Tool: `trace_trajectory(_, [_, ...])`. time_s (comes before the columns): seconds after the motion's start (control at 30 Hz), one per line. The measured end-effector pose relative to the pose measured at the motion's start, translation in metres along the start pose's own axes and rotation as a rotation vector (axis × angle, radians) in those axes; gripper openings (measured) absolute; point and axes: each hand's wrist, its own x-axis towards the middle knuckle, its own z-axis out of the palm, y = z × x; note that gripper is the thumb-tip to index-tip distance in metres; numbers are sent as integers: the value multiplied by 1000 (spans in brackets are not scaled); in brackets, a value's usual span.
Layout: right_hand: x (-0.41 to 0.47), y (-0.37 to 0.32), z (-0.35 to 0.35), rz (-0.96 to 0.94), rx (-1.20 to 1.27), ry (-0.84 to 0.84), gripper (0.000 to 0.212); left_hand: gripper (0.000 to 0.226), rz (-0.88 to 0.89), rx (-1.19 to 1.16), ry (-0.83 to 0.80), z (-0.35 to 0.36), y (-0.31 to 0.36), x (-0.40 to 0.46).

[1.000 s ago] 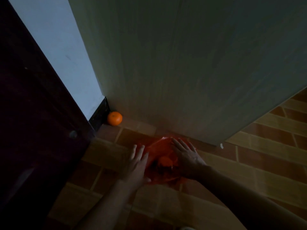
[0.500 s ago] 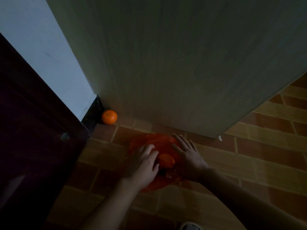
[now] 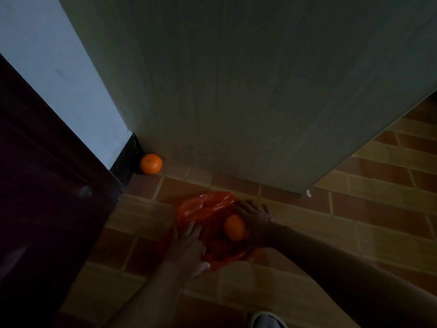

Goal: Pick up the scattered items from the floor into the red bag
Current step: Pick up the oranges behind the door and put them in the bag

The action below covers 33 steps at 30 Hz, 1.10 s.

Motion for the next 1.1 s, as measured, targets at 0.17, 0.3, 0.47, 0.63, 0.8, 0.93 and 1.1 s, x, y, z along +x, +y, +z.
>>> trace_trajectory(0.17, [10, 12, 19, 25, 14, 71, 129, 67, 1, -141, 94, -1, -13, -11])
trace_trajectory(0.3, [-3, -14, 6, -57, 136, 98, 131, 47, -81, -216, 329, -5, -26, -12])
trace_trajectory(0.47, [-13, -73, -9, -326, -17, 118, 96, 47, -165, -65, 247, -5, -31, -13])
trace_trajectory(0.63, [13, -87, 5, -373, -205, 14, 83, 62, -238, 41, 170, 3, -39, -14])
trace_trajectory(0.8, [4, -69, -4, -271, -132, 81, 89, 58, -237, 57, 146, 9, -48, -22])
trace_trajectory(0.93, [4, -52, 1, -153, -45, 60, 108, 47, -167, -8, 218, 0, -56, -22])
trace_trajectory(1.1, [1, -33, -15, -105, 31, 111, 104, 47, -137, -37, 302, -2, -65, -24])
